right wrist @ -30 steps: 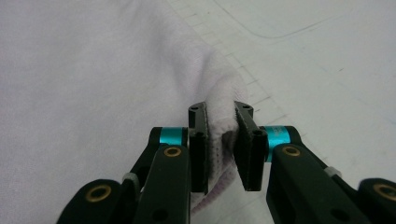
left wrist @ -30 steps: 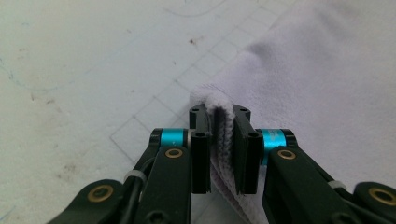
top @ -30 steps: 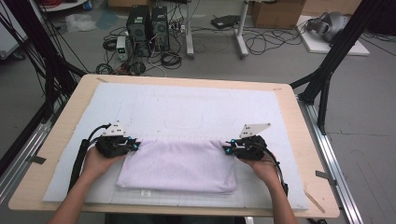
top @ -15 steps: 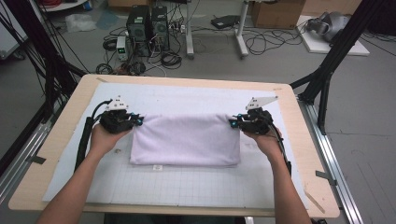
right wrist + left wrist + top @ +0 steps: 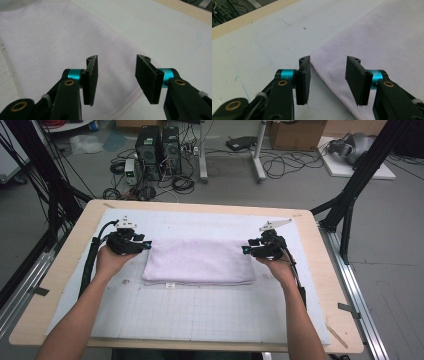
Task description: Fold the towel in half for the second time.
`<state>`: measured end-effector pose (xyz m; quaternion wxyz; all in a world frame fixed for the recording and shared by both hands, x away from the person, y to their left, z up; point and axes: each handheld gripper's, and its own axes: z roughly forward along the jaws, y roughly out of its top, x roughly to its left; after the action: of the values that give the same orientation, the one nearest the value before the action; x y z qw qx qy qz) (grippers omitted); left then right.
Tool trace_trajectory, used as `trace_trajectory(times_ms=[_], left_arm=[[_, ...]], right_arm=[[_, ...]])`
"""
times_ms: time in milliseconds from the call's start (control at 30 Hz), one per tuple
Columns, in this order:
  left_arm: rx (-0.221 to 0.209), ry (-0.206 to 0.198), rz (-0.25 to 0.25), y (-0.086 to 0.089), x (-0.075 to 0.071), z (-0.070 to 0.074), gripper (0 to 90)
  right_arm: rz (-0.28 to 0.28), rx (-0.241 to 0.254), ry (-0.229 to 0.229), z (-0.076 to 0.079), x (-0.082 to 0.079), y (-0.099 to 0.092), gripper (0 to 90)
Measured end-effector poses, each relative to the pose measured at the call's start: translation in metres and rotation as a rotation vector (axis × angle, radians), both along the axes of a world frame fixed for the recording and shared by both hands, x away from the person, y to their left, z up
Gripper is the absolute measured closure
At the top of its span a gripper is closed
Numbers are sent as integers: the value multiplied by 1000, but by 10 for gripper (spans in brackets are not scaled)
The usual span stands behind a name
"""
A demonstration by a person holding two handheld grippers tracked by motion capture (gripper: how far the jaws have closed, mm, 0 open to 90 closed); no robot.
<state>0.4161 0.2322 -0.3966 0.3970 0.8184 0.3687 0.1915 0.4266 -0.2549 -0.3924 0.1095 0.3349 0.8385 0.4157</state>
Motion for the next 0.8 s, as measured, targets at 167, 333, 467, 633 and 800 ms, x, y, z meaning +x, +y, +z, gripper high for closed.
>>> trace_trajectory(times_ms=[167,333,467,633,800], left_arm=[[-24,-19,-26,3,-19,-3,556],[-42,-28,-49,6,-35,-8,555],[-52,-30,-74,6,-46,-10,553],[-63,-24,-115,2,-59,-15,538],[-57,-16,-129,-1,-68,-22,533]], right_arm=[[20,5,-22,-2,-22,0,551],[44,4,-33,-5,-36,4,557],[56,-17,-21,-12,-41,5,565],[65,-2,11,-21,-48,5,565],[86,-11,19,-19,-55,11,542]])
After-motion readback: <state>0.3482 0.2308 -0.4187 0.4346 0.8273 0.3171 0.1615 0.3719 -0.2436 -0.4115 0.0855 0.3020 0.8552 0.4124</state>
